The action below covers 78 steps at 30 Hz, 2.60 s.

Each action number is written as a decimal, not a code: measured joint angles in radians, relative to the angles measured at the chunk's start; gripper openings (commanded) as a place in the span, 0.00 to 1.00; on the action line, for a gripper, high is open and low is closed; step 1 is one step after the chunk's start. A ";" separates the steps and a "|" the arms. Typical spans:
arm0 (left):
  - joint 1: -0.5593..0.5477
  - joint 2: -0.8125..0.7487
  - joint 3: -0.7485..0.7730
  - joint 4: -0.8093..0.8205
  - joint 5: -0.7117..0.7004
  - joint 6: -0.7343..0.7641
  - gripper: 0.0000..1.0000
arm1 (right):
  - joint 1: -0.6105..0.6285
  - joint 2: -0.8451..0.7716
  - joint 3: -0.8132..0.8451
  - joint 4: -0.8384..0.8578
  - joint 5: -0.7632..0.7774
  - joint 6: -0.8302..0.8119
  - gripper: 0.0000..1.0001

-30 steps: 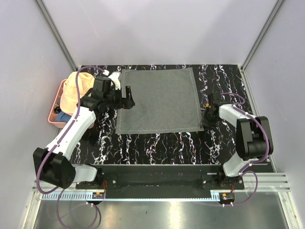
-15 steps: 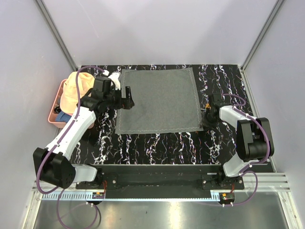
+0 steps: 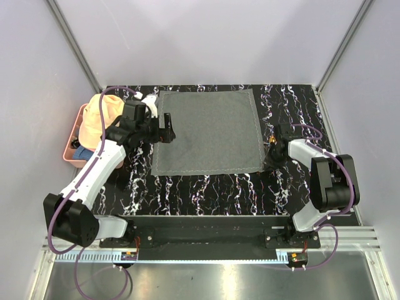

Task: Fold the napkin, place the utensils inside, and roll it up
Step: Fold the napkin

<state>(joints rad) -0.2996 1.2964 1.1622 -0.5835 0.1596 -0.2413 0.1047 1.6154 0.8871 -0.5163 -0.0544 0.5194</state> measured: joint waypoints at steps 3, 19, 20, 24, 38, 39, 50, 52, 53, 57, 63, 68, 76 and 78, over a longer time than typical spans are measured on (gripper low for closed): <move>0.000 0.000 0.000 -0.002 -0.007 0.001 0.99 | 0.000 -0.013 0.001 -0.025 0.000 -0.006 0.00; 0.000 0.000 0.000 -0.018 -0.011 0.001 0.99 | 0.000 -0.190 0.057 -0.183 0.020 -0.017 0.00; 0.000 0.000 0.000 -0.018 -0.011 0.000 0.99 | 0.000 -0.201 0.055 -0.191 0.020 -0.016 0.00; -0.005 0.000 -0.014 0.001 -0.010 -0.027 0.99 | 0.000 -0.266 0.039 -0.234 0.019 0.000 0.00; -0.101 0.014 -0.512 0.377 0.008 -0.349 0.99 | 0.000 -0.357 -0.017 -0.282 0.010 0.034 0.00; -0.101 0.014 -0.527 0.388 0.006 -0.359 0.99 | 0.000 -0.358 -0.018 -0.282 0.010 0.034 0.00; -0.119 -0.086 -0.687 0.469 -0.041 -0.449 0.99 | 0.000 -0.434 -0.040 -0.288 0.012 0.034 0.00; -0.125 -0.116 -0.711 0.475 -0.048 -0.468 0.99 | 0.000 -0.447 -0.040 -0.293 0.013 0.034 0.00; -0.129 -0.129 -0.720 0.474 -0.051 -0.475 0.99 | 0.000 -0.452 -0.040 -0.294 0.013 0.034 0.00; -0.145 -0.184 -0.748 0.457 -0.057 -0.500 0.99 | 0.000 -0.462 -0.040 -0.294 0.014 0.034 0.00; -0.155 -0.270 -0.751 0.385 -0.067 -0.513 0.99 | 0.000 -0.462 -0.040 -0.295 0.017 0.034 0.00; -0.155 -0.193 -0.676 0.438 -0.082 -0.494 0.99 | 0.000 -0.460 -0.040 -0.295 0.016 0.032 0.00; -0.155 0.035 -0.629 0.591 -0.065 -0.454 0.99 | 0.013 -0.362 0.058 -0.249 0.000 0.031 0.00; -0.155 0.034 -0.642 0.605 -0.065 -0.441 0.99 | 0.027 -0.311 0.105 -0.223 -0.002 0.031 0.00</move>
<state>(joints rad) -0.4545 1.3300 0.5201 0.0216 0.0944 -0.6819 0.1322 1.3045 0.9920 -0.7391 -0.0566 0.5499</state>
